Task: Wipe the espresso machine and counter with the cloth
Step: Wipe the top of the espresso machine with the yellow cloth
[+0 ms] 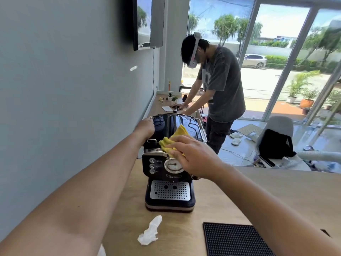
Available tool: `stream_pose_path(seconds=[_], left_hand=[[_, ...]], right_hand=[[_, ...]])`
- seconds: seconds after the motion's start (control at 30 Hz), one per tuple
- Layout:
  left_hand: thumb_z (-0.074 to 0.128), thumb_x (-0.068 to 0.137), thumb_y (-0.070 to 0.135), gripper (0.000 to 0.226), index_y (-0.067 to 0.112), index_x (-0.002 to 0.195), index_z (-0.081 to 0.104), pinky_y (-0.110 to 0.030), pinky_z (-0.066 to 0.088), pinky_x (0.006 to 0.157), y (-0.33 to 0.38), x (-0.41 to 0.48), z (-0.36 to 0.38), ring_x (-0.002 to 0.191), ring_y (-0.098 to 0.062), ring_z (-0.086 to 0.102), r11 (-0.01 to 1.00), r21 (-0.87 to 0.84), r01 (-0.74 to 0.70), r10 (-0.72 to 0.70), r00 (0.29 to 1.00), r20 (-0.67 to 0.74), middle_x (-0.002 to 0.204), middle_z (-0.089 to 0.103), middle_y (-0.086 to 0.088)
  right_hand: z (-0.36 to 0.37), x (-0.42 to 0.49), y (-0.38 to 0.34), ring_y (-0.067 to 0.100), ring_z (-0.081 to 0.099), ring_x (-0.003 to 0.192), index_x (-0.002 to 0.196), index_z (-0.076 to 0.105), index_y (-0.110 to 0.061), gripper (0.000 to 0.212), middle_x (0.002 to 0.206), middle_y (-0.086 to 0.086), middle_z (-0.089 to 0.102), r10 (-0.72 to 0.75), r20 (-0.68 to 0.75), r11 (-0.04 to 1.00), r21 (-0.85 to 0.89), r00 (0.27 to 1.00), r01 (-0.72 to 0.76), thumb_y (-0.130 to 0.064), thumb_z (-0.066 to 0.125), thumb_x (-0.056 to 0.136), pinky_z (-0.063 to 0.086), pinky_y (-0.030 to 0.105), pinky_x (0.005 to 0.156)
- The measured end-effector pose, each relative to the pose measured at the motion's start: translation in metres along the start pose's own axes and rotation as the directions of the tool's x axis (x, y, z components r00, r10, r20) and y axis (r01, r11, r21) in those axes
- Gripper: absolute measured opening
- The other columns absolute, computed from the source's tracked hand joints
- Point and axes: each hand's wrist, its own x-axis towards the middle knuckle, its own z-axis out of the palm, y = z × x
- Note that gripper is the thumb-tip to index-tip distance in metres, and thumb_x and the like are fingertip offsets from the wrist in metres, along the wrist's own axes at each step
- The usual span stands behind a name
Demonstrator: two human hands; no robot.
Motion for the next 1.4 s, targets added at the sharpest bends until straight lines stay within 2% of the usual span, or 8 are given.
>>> stream_pose_path(seconds=[0.1,0.23,0.43,0.57,0.67,0.9,1.17,1.4], left_hand=[[0.029,0.098,0.01,0.044,0.016,0.136,0.05,-0.042,0.043,0.101,-0.001,-0.001,0.0,0.123,-0.035,0.05,0.989,0.15,0.019,-0.012,0.999,-0.046,0.139,0.051,-0.013],[0.032,0.099,0.019,0.046,0.03,0.142,0.042,-0.04,0.043,0.096,0.0,0.0,-0.001,0.125,-0.032,0.05,0.937,0.347,0.037,0.0,0.994,-0.105,0.141,0.051,-0.007],[0.036,0.097,0.013,0.045,0.024,0.14,0.046,-0.037,0.045,0.082,0.004,-0.002,0.001,0.114,-0.031,0.057,0.85,0.525,0.051,0.037,0.987,-0.156,0.128,0.059,-0.009],[0.039,0.093,0.009,0.04,0.016,0.128,0.056,-0.036,0.046,0.078,0.004,-0.003,0.001,0.107,-0.03,0.06,0.826,0.562,0.037,0.078,0.981,-0.18,0.121,0.061,-0.009],[0.038,0.092,0.006,0.039,0.016,0.125,0.056,-0.034,0.043,0.072,0.005,-0.006,0.001,0.102,-0.03,0.061,0.807,0.59,0.028,0.089,0.982,-0.167,0.115,0.064,-0.01],[0.036,0.094,0.012,0.036,0.02,0.122,0.057,-0.034,0.041,0.069,0.0,0.001,0.0,0.097,-0.031,0.06,0.849,0.528,0.008,0.102,0.979,-0.178,0.11,0.064,-0.009],[0.032,0.097,0.016,0.037,0.022,0.123,0.057,-0.033,0.041,0.069,-0.003,0.004,0.002,0.096,-0.031,0.06,0.852,0.523,0.003,0.116,0.974,-0.195,0.109,0.065,-0.009],[0.034,0.094,0.013,0.039,0.023,0.125,0.055,-0.034,0.041,0.072,0.001,-0.003,0.0,0.103,-0.032,0.06,0.828,0.561,0.006,0.105,0.98,-0.167,0.114,0.064,-0.01]], right_hand=[[0.007,-0.011,-0.007,0.022,0.053,0.119,0.127,0.064,-0.017,0.035,0.127,0.001,0.059,0.029,-0.102,0.999,-0.025,0.994,-0.032,-0.031,0.05,0.099,0.054,0.036,0.087],[0.021,-0.01,-0.019,0.028,0.049,0.126,0.132,0.059,-0.013,0.038,0.135,0.009,0.056,0.041,-0.155,0.999,-0.02,0.987,-0.044,-0.028,0.053,0.097,0.046,0.044,0.103],[0.002,-0.012,-0.018,0.027,0.054,0.109,0.124,0.064,-0.013,0.031,0.121,0.007,0.06,-0.018,-0.046,0.992,-0.123,0.999,0.012,-0.018,0.059,0.094,0.05,0.043,0.093],[-0.046,0.015,-0.002,0.012,0.051,0.107,0.128,0.063,-0.021,0.03,0.12,-0.006,0.057,0.146,-0.04,0.98,0.144,0.988,-0.139,-0.017,0.052,0.1,0.045,0.016,0.091],[-0.057,0.065,0.027,0.02,0.046,0.126,0.134,0.059,-0.024,0.035,0.136,0.001,0.054,0.221,-0.115,0.965,0.166,0.969,-0.2,-0.021,0.048,0.101,0.036,0.034,0.106],[-0.004,0.109,0.059,0.033,0.059,0.111,0.123,0.062,-0.004,0.034,0.127,0.018,0.062,0.392,0.255,0.902,0.08,0.884,-0.424,-0.021,0.042,0.102,0.047,0.044,0.097],[-0.011,0.05,0.029,0.03,0.044,0.133,0.133,0.047,-0.005,0.035,0.14,0.017,0.048,0.319,0.34,0.946,-0.06,0.885,-0.318,-0.02,0.036,0.104,0.04,0.037,0.099],[-0.009,0.078,0.041,0.034,0.05,0.123,0.125,0.052,-0.001,0.031,0.132,0.019,0.055,0.453,0.27,0.891,-0.102,0.85,-0.442,-0.006,0.039,0.098,0.044,0.04,0.094]])
